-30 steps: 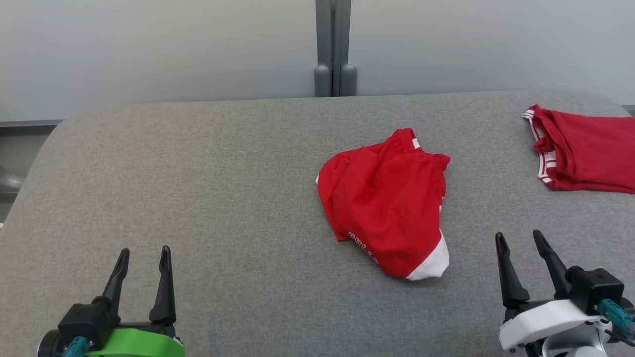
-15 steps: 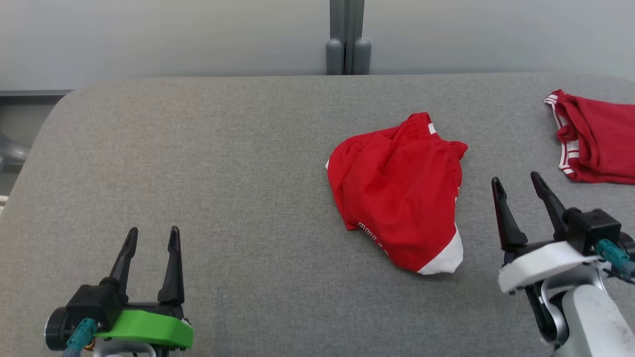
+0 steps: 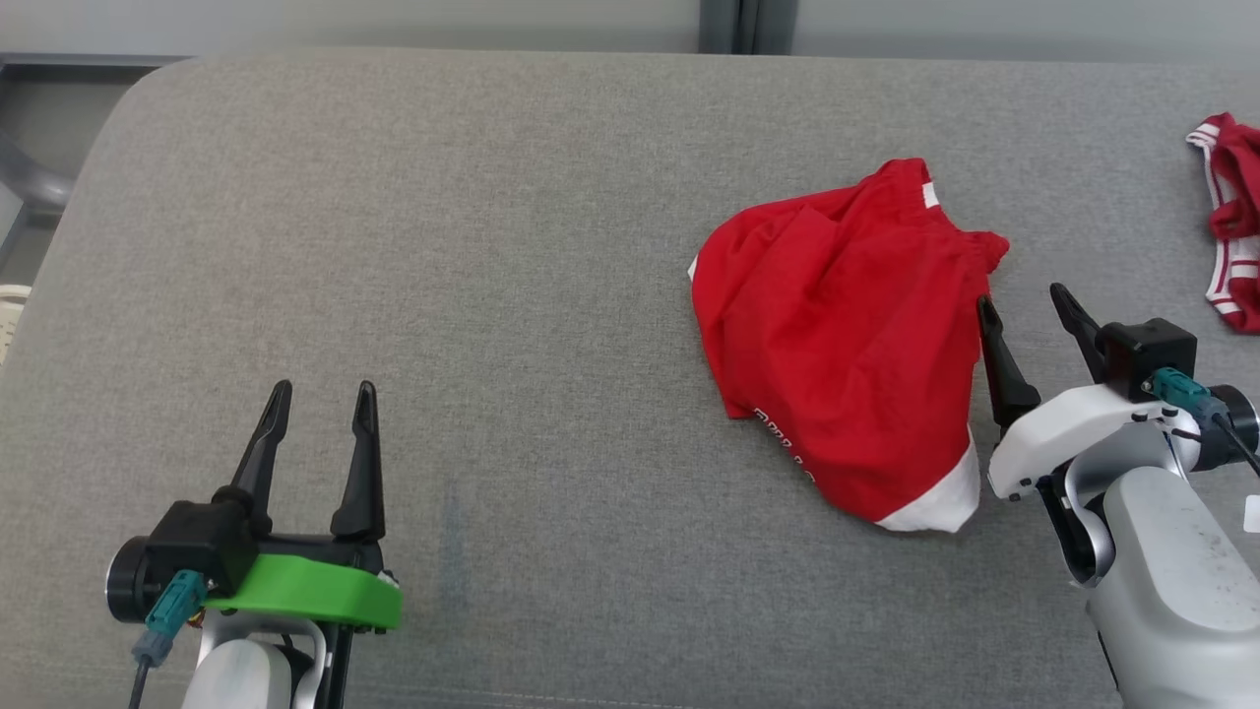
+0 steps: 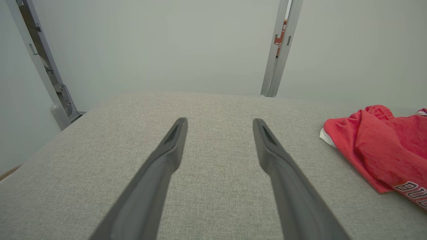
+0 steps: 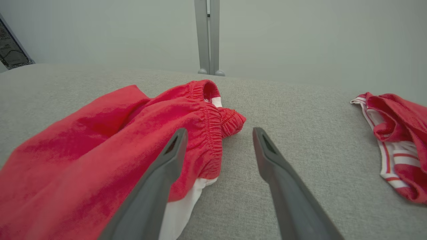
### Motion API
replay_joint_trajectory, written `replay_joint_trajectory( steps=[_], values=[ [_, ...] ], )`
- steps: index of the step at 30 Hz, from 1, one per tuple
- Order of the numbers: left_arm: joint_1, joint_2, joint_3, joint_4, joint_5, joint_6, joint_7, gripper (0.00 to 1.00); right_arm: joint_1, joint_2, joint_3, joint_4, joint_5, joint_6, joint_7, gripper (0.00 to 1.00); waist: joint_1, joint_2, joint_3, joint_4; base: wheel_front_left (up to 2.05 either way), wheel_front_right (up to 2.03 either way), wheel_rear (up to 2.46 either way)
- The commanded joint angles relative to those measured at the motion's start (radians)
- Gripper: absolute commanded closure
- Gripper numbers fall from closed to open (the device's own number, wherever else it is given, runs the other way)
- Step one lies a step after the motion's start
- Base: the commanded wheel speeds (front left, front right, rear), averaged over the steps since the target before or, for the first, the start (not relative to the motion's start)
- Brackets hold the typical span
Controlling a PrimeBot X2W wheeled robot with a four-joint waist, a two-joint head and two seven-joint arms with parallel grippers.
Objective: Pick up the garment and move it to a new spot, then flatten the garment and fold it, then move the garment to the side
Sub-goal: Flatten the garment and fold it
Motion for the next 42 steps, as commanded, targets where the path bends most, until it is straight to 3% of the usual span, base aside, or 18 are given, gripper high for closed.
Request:
replay_joint_trajectory(
  steps=[1,11,12,13,20,29,35,42],
  values=[
    [-0.022,-0.006,-0.004,0.001,0.000,-0.003,0.000,0.00,-0.024,-0.004,0.001,0.041,0.002,-0.002,-0.010,0.00,0.0000,0.0000,0.035,0.031,0.00,0.00,0.00],
    [-0.056,-0.012,-0.023,0.007,-0.006,-0.003,0.000,0.00,-0.105,0.020,0.005,0.314,0.029,-0.002,-0.043,0.00,0.0000,0.0000,0.072,0.066,0.00,0.00,0.00],
    [-0.057,-0.012,-0.024,0.008,-0.006,-0.003,0.000,0.00,-0.109,0.023,0.006,0.331,0.034,-0.002,-0.043,0.66,0.0000,0.0000,0.073,0.068,0.00,0.00,0.00],
    [-0.057,-0.013,-0.024,0.009,-0.006,-0.003,0.000,0.00,-0.113,0.028,0.007,0.347,0.040,-0.002,-0.045,0.98,0.0000,0.0000,0.074,0.070,0.00,0.00,0.00],
    [-0.041,-0.018,-0.009,0.016,0.004,-0.003,0.000,0.00,-0.097,0.010,-0.014,0.366,0.064,-0.003,-0.060,1.00,0.0000,0.0000,0.050,0.065,0.00,0.00,0.00],
    [-0.017,-0.025,-0.006,0.017,0.003,-0.003,0.000,0.00,-0.137,-0.023,-0.021,0.156,0.034,-0.002,-0.064,1.00,0.0000,0.0000,-0.007,0.040,0.00,0.00,0.00],
    [-0.004,-0.031,-0.011,0.020,0.004,-0.003,0.000,0.00,-0.170,0.010,0.058,0.054,0.015,-0.002,-0.062,1.00,0.0000,0.0000,-0.031,0.049,0.00,0.00,0.00],
    [0.005,-0.039,-0.009,0.018,-0.003,-0.003,0.000,0.00,-0.184,0.092,0.223,-0.003,0.016,-0.002,-0.024,1.00,0.0000,0.0000,-0.036,0.081,0.00,0.00,0.00]
  ],
)
